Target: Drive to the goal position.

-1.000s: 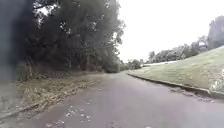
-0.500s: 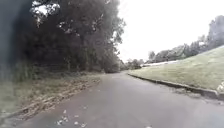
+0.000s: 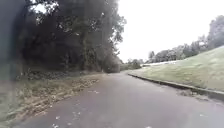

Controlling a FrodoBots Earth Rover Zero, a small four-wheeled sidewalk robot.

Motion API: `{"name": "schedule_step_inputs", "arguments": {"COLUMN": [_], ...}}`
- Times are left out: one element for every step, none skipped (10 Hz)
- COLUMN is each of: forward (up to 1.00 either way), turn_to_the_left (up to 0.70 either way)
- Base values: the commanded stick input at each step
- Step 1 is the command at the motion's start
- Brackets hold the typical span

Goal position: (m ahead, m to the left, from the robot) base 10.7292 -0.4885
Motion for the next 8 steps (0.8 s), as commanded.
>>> {"name": "schedule_step_inputs", "arguments": {"forward": [0.45,0.45,0.45,0.45,0.45,0.45,0.45,0.45], "turn_to_the_left": [0.00,0.00,0.00,0.00,0.00,0.00,0.00,0.00]}}
